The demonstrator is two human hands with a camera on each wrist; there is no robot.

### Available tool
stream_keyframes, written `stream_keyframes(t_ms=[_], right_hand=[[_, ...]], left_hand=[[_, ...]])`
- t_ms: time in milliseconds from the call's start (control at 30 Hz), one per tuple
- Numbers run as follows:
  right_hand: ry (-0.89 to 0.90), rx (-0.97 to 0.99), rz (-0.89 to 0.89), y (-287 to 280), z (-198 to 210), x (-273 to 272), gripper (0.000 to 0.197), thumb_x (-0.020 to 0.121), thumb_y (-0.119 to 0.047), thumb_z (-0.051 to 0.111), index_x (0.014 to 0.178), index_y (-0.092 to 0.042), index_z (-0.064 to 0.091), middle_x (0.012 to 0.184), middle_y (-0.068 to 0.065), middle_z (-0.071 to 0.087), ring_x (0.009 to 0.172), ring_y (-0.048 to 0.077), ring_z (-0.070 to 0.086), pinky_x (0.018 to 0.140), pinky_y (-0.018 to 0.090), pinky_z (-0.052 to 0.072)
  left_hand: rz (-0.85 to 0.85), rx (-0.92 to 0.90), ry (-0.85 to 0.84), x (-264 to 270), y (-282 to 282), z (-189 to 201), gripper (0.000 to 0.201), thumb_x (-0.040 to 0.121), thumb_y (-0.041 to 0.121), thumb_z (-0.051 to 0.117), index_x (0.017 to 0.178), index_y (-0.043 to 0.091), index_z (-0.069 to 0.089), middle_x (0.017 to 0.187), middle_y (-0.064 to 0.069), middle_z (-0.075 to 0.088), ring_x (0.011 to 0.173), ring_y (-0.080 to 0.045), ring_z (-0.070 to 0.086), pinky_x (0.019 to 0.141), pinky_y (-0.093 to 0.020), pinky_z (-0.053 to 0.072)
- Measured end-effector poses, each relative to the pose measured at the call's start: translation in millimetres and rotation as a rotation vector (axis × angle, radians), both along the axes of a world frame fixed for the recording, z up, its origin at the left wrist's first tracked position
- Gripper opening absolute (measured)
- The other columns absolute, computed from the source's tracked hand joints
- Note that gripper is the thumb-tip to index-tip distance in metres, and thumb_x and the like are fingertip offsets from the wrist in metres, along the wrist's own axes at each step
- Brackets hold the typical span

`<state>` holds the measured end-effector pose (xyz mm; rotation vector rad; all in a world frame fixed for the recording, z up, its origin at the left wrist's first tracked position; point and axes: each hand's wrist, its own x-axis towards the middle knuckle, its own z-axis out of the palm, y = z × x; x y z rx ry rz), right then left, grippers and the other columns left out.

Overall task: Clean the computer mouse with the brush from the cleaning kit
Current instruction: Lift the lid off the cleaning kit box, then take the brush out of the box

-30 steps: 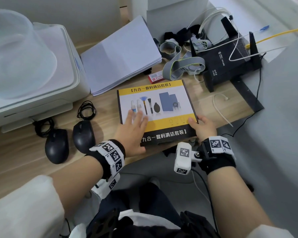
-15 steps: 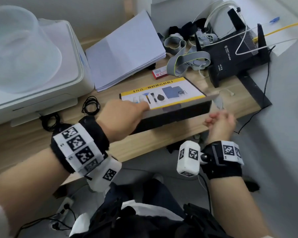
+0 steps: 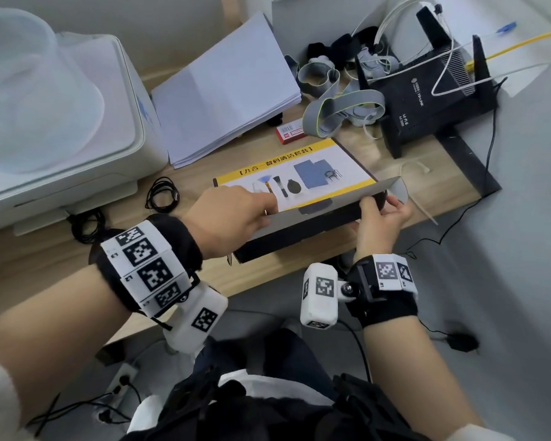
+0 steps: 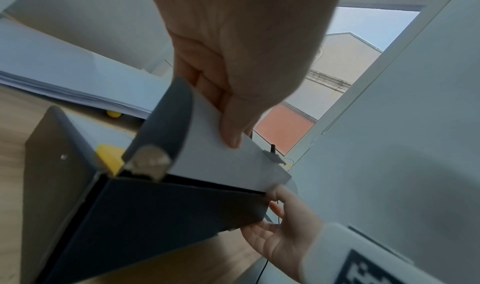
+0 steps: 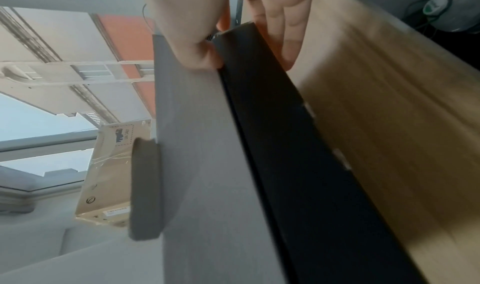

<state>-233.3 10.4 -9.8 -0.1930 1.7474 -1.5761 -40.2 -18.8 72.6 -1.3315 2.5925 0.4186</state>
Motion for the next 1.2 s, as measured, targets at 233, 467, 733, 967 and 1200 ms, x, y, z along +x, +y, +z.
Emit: stream_keyframes(t_ms=[233, 467, 733, 967, 1200], right_hand=[[0.093, 0.038, 0.071, 3.9, -5.8, -10.9, 0.035, 0.079, -0.004, 0.052, 0.106, -0.018, 0.035, 0.112, 0.01, 0.054, 0.08, 0.013, 0.053, 0.07, 0.022, 0.043], [0.276, 0.22, 0.097, 23.0, -23.7, -8.2, 0.041, 0.072, 0.004, 0.054, 0.108, -0.014, 0.045, 0.118, 0.01, 0.041, 0.1, 0.027, 0.052, 0.094, 0.041, 0.047], [0.457, 0.342, 0.267, 25.2, -22.1, -21.3, 0.044, 0.074, -0.005, 0.059, 0.116, -0.019, 0.056, 0.124, 0.008, 0.056, 0.121, 0.028, 0.049, 0.105, 0.044, 0.037], [0.767, 0.284, 0.634, 13.5, -7.7, -18.2, 0.025, 0.07, -0.015, 0.072, 0.086, -0.029, 0.059, 0.103, -0.005, 0.05, 0.1, 0.021, 0.053, 0.101, 0.042, 0.032], [0.85, 0.376, 0.818, 11.1, -19.1, -12.3, 0.008, 0.069, -0.031, 0.077, 0.074, -0.028, 0.072, 0.061, -0.012, 0.056, 0.089, 0.024, 0.059, 0.082, 0.036, 0.038]], left_hand=[[0.013, -0.136, 0.072, 1.1, 5.3, 24.2, 0.023, 0.095, 0.032, 0.038, 0.109, 0.025, 0.055, 0.092, -0.007, 0.066, 0.088, -0.029, 0.057, 0.065, -0.032, 0.035], [0.303, -0.593, 0.337, 19.8, -54.0, 63.3, 0.028, 0.091, 0.029, 0.042, 0.11, 0.022, 0.061, 0.101, -0.016, 0.069, 0.097, -0.04, 0.06, 0.075, -0.044, 0.045], [0.336, -0.721, 0.244, 10.3, -86.0, 18.6, 0.039, 0.084, 0.004, 0.048, 0.112, 0.025, 0.065, 0.088, -0.018, 0.071, 0.076, -0.041, 0.064, 0.057, -0.036, 0.037], [0.287, -0.843, 0.043, 8.7, -83.1, 14.8, 0.042, 0.061, -0.001, 0.071, 0.093, 0.026, 0.072, 0.054, -0.002, 0.064, 0.035, -0.03, 0.049, 0.048, -0.019, 0.018], [0.298, -0.846, 0.22, 11.0, -83.7, 6.6, 0.044, 0.062, -0.007, 0.064, 0.095, 0.021, 0.072, 0.069, -0.009, 0.073, 0.045, -0.032, 0.062, 0.04, -0.023, 0.04]])
